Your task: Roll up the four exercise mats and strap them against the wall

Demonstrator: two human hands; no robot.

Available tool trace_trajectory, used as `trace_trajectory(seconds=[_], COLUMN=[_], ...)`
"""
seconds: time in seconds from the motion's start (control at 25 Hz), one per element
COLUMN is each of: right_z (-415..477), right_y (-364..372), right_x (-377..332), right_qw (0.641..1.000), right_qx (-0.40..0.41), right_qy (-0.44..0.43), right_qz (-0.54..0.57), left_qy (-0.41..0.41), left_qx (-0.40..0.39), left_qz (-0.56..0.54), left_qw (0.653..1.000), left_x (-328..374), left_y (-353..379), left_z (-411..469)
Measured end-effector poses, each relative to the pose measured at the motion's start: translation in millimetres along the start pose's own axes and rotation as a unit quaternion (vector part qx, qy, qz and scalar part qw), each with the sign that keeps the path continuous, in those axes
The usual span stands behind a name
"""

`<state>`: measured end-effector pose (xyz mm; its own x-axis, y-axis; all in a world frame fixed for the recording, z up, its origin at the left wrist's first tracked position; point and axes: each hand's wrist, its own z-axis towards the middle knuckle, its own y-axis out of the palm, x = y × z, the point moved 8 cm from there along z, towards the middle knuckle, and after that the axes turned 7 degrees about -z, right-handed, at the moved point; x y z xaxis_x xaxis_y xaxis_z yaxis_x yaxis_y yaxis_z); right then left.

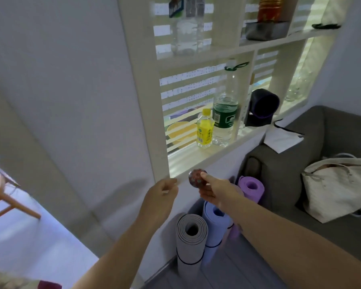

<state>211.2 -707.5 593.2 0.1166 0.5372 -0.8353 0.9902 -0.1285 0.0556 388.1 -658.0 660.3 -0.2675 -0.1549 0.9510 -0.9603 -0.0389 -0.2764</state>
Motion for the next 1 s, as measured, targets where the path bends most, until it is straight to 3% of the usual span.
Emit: trace_trajectory(seconds=[0.24, 0.36, 0.6, 0.84, 1.0], right_z=[73.3, 94.5, 103.2, 95.0, 74.7], right_y=[48.4, 58.2, 65.7, 83.4, 81.5], right_x=[-3.7, -7.4, -15.8, -15.4, -22.7], right_qw=[0.999, 0.993, 0.979, 0.995, 0.991], right_qx=[0.03, 0.038, 0.053, 0.003, -0.047], right_qy=[-0.006, -0.026, -0.053, -0.025, -0.058], right_qz=[-0.032, -0.107, -0.191, -0.092, -0.113], left_qy=[-0.021, -0.027, -0.022, -0.027, -0.038], left_qx=[0.042, 0.059, 0.043, 0.022, 0.008], left_qz=[-0.018, -0.034, -0.023, -0.05, -0.056], left_qw=[0.999, 0.997, 0.999, 0.998, 0.998], left_x=[-15.9, -24.2, -28.0, -27.6, -25.0], left_y=[-14.9, -24.5, -27.8, -31.7, -29.1], left_z=[39.3, 50.7, 66.0, 65.6, 65.3])
